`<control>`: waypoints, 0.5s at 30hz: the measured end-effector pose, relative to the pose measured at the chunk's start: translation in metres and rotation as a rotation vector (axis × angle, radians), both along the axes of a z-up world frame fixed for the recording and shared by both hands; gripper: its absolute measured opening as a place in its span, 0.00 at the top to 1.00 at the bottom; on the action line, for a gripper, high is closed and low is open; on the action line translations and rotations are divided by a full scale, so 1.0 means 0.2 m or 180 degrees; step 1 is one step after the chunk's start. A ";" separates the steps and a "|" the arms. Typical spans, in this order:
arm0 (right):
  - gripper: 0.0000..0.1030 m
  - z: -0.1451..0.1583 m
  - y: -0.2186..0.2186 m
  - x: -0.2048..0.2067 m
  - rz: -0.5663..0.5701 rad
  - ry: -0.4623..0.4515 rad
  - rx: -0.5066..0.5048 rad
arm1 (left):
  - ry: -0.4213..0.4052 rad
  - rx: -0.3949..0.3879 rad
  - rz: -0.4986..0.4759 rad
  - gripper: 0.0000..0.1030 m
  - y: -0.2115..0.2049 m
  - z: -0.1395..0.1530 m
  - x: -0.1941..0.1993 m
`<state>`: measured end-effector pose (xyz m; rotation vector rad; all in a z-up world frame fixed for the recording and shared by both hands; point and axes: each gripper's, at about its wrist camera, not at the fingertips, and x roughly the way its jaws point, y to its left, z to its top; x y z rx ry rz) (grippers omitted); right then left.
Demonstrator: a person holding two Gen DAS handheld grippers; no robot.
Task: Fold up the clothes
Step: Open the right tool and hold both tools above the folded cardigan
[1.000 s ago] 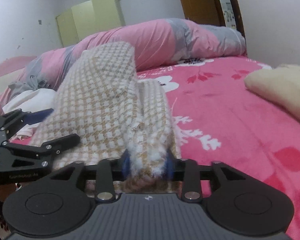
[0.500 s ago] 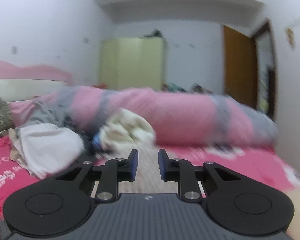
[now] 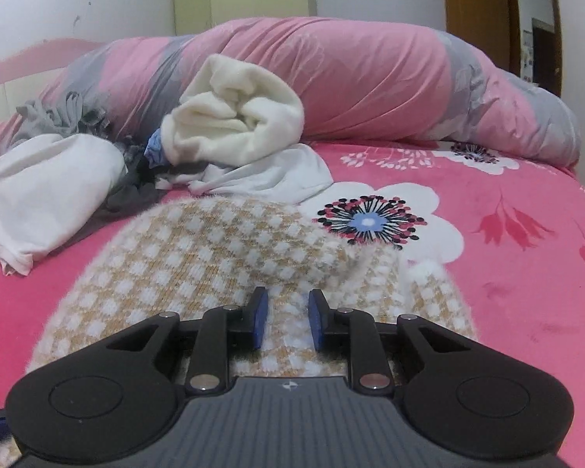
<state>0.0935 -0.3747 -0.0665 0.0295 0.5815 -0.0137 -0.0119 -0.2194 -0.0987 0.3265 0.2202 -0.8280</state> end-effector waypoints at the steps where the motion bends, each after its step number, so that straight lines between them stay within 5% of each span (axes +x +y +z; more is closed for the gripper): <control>1: 0.76 0.03 0.01 0.00 0.0040 -0.0032 -0.0026 | 0.0005 -0.0008 -0.0001 0.21 0.00 0.00 0.00; 5: 0.76 0.30 0.13 -0.04 0.0388 -0.0321 -0.0292 | 0.0031 -0.0065 0.0011 0.21 0.02 0.00 0.00; 8: 0.76 0.46 0.23 -0.08 0.0799 -0.0676 -0.0184 | 0.0037 -0.0095 0.0008 0.21 0.03 0.00 0.01; 11: 0.76 0.31 0.27 0.05 0.0995 -0.0419 -0.0119 | 0.0035 -0.0123 0.0009 0.21 0.03 -0.01 0.01; 15: 0.76 -0.02 0.20 0.22 0.0817 0.0029 0.0098 | 0.0298 -0.0216 0.0053 0.21 0.04 -0.02 0.08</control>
